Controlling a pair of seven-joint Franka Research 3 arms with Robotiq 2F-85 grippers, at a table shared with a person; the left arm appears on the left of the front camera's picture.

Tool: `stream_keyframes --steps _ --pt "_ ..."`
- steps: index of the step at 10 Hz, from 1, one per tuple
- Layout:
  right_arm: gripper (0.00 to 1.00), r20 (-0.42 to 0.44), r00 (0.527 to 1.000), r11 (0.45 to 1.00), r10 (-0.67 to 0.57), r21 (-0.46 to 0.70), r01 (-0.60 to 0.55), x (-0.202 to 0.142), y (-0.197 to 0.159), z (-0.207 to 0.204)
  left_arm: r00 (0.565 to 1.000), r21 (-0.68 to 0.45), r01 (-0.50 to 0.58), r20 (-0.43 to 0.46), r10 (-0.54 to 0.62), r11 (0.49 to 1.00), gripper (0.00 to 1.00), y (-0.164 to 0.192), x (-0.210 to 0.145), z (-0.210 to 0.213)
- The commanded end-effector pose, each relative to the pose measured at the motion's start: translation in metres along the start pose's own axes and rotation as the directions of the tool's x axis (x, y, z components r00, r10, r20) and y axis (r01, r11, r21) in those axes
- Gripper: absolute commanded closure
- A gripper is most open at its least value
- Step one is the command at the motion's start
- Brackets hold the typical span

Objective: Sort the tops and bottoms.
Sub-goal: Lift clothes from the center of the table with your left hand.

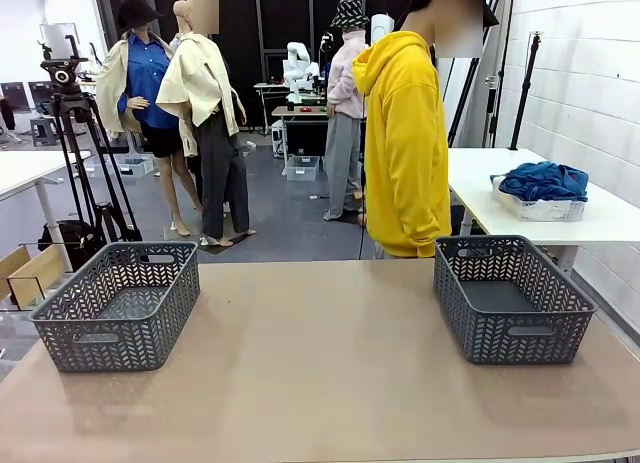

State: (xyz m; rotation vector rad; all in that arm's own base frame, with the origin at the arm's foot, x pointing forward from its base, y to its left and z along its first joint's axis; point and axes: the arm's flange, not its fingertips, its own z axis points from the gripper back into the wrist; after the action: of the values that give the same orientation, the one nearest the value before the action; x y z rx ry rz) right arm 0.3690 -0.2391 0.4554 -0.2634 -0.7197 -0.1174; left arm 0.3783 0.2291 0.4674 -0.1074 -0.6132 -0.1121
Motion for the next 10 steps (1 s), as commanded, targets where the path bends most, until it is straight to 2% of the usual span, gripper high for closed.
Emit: stream_keyframes --steps 1,2,3,10 --pt "0.0 0.011 0.999 0.999 -0.036 -0.025 0.036 -0.006 0.01 0.002 1.0 -0.041 0.004 0.011 -0.004 0.999 0.0 0.003 0.007 -0.011" --pt "0.0 0.019 1.0 1.0 -0.021 -0.02 0.021 -0.007 0.014 0.001 0.999 -0.058 0.032 -0.004 -0.033 0.998 0.0 -0.007 0.008 -0.012" --pt "0.0 -0.009 1.0 1.0 -0.013 -0.008 0.013 -0.003 -0.002 -0.005 1.0 -0.015 -0.012 0.003 0.012 1.0 0.0 0.003 -0.004 -0.003" --pt "0.0 -0.009 1.0 1.0 -0.013 -0.008 0.013 -0.003 -0.002 -0.005 1.0 -0.015 -0.012 0.003 0.012 1.0 0.0 0.003 -0.004 -0.003"
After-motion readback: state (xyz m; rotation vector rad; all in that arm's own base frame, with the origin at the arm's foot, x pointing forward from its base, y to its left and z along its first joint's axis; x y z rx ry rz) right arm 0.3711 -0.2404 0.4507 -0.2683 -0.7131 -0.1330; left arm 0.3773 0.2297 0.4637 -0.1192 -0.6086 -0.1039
